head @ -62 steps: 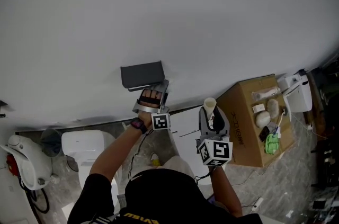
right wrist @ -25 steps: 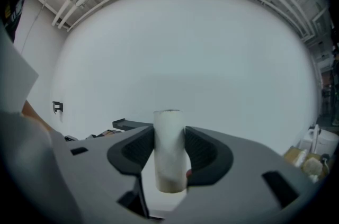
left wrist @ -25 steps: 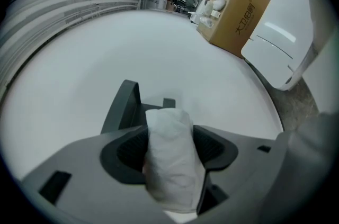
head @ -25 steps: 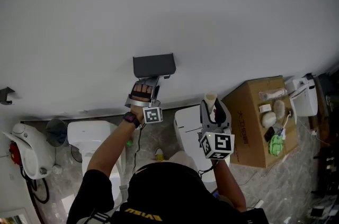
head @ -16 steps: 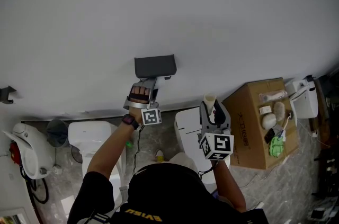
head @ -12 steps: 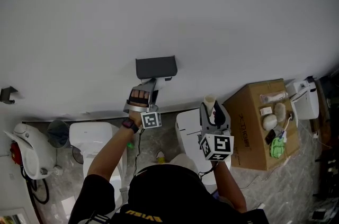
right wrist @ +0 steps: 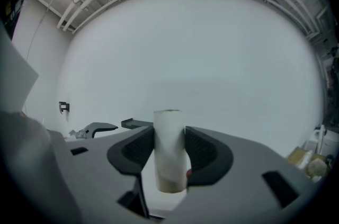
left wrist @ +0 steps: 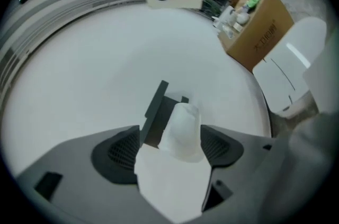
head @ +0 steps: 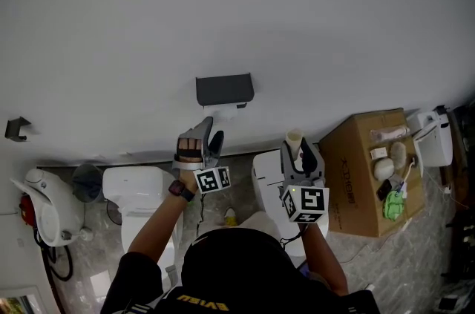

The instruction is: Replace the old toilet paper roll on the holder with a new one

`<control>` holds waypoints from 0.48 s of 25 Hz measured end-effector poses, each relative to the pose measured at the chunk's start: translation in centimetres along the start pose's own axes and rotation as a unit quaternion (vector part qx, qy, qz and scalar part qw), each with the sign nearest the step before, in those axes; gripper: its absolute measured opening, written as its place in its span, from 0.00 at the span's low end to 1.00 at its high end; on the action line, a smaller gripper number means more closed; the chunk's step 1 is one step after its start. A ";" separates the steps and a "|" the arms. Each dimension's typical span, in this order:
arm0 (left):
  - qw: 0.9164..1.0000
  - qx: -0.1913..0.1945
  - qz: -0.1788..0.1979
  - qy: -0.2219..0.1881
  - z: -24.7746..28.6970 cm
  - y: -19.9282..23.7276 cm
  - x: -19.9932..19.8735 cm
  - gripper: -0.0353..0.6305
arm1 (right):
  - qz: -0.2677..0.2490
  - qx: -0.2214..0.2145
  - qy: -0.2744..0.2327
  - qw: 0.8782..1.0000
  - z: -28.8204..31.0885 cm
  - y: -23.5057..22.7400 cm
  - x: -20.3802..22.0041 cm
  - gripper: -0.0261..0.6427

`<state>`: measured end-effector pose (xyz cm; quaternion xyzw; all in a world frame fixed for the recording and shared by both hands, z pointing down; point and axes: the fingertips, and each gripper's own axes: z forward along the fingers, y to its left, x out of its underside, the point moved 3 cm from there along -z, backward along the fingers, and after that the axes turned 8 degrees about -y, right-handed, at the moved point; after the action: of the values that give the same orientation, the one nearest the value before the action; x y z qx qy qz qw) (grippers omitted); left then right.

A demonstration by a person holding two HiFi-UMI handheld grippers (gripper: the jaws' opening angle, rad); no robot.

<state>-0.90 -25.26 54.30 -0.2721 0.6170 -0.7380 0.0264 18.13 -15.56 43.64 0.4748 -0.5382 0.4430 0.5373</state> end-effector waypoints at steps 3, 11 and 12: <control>0.994 -0.002 -0.105 0.024 -1.4 1.2 1.4 0.60 | 0.001 -0.006 -0.001 1.000 0.0 0.3 0.0 0.31; 0.981 -0.056 -0.180 0.053 -5.8 4.5 3.2 0.51 | -0.040 -0.056 0.001 0.998 0.2 2.5 -0.4 0.31; 0.978 -0.065 -0.189 0.053 -6.4 4.8 3.1 0.49 | -0.047 -0.067 0.002 0.997 0.4 2.9 -0.5 0.31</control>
<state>-7.78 -21.82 50.44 -0.3451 0.6013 -0.7017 -0.1643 15.18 -15.48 43.23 0.4619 -0.5425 0.3809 0.5892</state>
